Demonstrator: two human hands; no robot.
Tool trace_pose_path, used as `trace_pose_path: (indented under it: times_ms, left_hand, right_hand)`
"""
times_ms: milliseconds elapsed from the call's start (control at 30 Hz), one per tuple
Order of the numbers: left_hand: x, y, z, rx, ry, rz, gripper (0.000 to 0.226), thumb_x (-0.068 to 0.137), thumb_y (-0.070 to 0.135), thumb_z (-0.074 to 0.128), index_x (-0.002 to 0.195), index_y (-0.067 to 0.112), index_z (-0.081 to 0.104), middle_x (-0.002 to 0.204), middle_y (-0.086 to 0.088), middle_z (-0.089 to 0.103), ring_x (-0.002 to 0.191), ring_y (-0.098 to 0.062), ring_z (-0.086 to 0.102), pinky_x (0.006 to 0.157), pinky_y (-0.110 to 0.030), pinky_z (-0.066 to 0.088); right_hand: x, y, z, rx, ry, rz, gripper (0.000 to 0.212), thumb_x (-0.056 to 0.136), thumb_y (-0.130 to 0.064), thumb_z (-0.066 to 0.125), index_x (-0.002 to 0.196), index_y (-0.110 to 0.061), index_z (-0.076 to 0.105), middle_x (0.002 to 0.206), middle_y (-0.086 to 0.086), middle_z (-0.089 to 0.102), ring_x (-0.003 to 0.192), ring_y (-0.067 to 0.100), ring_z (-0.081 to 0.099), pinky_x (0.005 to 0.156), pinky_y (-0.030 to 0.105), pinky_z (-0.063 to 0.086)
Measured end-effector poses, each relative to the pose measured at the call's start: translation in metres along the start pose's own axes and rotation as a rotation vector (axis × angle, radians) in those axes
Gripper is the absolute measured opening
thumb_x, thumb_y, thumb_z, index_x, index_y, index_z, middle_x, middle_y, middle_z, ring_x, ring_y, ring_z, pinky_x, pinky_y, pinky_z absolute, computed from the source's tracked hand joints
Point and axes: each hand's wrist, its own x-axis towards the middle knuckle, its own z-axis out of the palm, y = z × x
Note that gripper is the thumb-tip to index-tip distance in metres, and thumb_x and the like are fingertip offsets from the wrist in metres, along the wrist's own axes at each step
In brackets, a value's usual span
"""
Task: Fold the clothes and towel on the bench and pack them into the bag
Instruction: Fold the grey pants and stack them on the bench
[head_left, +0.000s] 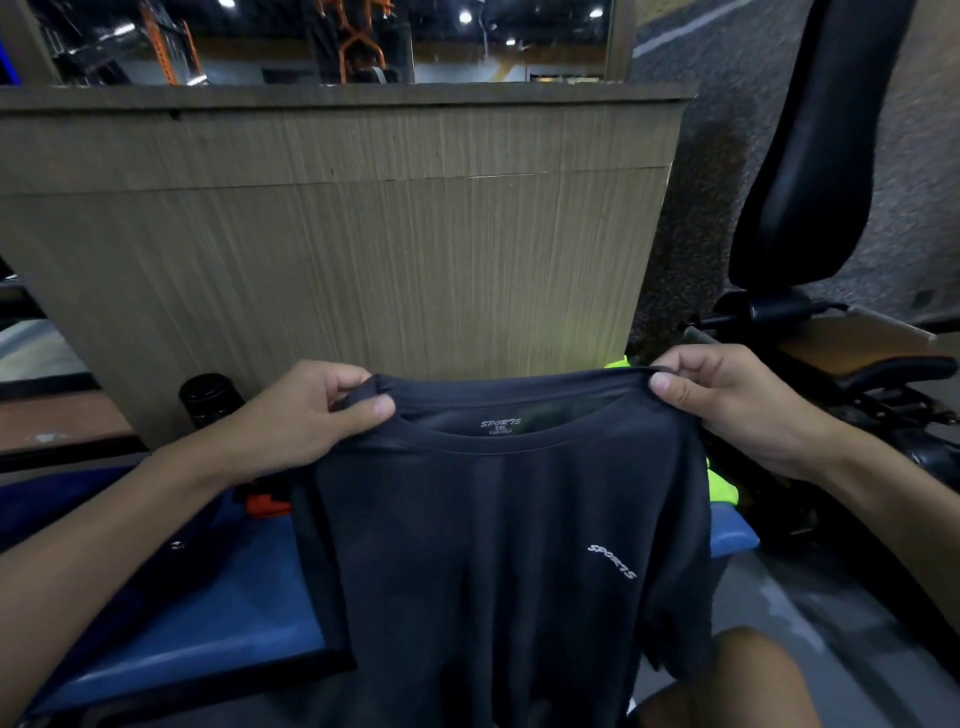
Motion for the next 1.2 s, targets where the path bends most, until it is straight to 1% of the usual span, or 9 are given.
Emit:
trace_pose_path:
  times_ms: [167,333,500,600,700,867,1033,1100,1200]
  left_hand:
    - [-0.002,-0.009,-0.01,0.031,-0.129,-0.054,0.031,0.084,0.054,0.064,0.085,0.025,0.078,0.085,-0.003,0.076,0.078,-0.015,0.07,0.07,-0.033,0.055]
    - [0.003,-0.002,-0.014,0.104,-0.006,-0.017,0.083,0.062,0.091,0.055,0.074,0.011,0.072,0.071,-0.009,0.071,0.064,-0.01,0.06,0.058,-0.027,0.046]
    - [0.005,0.006,-0.004,0.149,0.047,-0.091,0.061,0.082,0.065,0.051,0.061,0.01,0.07,0.062,-0.004,0.07,0.056,-0.013,0.058,0.052,-0.025,0.043]
    - [0.01,0.006,0.006,0.137,0.069,-0.194,0.087,0.083,0.073,0.051,0.074,-0.012,0.059,0.064,-0.02,0.063,0.059,-0.021,0.05,0.059,-0.033,0.037]
    - [0.014,0.01,0.018,0.033,0.133,-0.25,0.098,0.072,0.08,0.054,0.085,-0.017,0.058,0.08,-0.036,0.064,0.067,-0.024,0.054,0.065,-0.038,0.039]
    - [0.024,0.032,0.046,-0.146,0.161,-0.289,0.057,0.1,0.045,0.051,0.084,-0.008,0.061,0.071,-0.011,0.044,0.048,-0.017,0.036,0.047,-0.028,0.031]
    - [0.034,0.045,0.063,-0.181,0.047,-0.303,0.047,0.105,0.023,0.047,0.108,-0.024,0.052,0.076,-0.015,0.047,0.055,-0.014,0.047,0.066,-0.043,0.051]
    - [0.035,0.051,0.071,-0.154,0.041,-0.264,0.044,0.105,0.022,0.047,0.101,-0.021,0.054,0.076,-0.016,0.053,0.063,-0.02,0.053,0.069,-0.044,0.056]
    - [0.035,0.059,0.079,-0.079,0.072,-0.195,0.039,0.103,0.021,0.052,0.078,-0.009,0.056,0.06,-0.009,0.053,0.052,-0.012,0.051,0.053,-0.025,0.049]
  right_hand:
    - [-0.003,0.001,-0.006,-0.091,-0.014,0.008,0.039,0.093,-0.028,0.05,0.08,0.008,0.053,0.074,0.01,0.053,0.069,0.017,0.046,0.06,0.026,0.038]
    - [0.0,-0.004,-0.001,-0.374,0.089,-0.058,0.048,0.093,-0.04,0.043,0.068,0.001,0.046,0.063,0.002,0.04,0.059,0.006,0.036,0.054,0.027,0.029]
    - [0.005,-0.009,-0.002,-0.567,0.135,-0.071,0.052,0.099,-0.033,0.048,0.062,0.003,0.047,0.056,-0.001,0.038,0.048,0.005,0.035,0.046,0.023,0.026]
    - [0.008,-0.006,0.0,-0.563,0.24,-0.001,0.055,0.1,-0.035,0.05,0.06,0.003,0.045,0.055,0.002,0.038,0.048,0.007,0.032,0.048,0.03,0.028]
    - [0.011,-0.005,0.007,-0.555,0.327,0.061,0.055,0.099,-0.037,0.053,0.058,-0.003,0.04,0.057,0.006,0.035,0.052,0.016,0.031,0.051,0.032,0.025]
    - [0.012,-0.014,0.027,-0.32,0.323,0.154,0.039,0.098,-0.026,0.058,0.066,-0.006,0.047,0.061,0.005,0.031,0.054,0.015,0.028,0.042,0.024,0.019]
    - [0.011,-0.025,0.055,-0.133,0.138,0.236,0.036,0.1,-0.014,0.054,0.065,-0.005,0.051,0.05,-0.005,0.044,0.041,0.004,0.041,0.038,0.017,0.034]
    - [0.013,-0.027,0.068,-0.159,0.103,0.197,0.032,0.099,-0.015,0.054,0.075,0.005,0.056,0.058,0.005,0.056,0.053,0.014,0.054,0.047,0.026,0.046]
    - [0.014,-0.028,0.088,-0.302,0.064,0.08,0.035,0.096,-0.027,0.056,0.085,0.007,0.058,0.069,0.024,0.062,0.059,0.034,0.056,0.059,0.043,0.053]
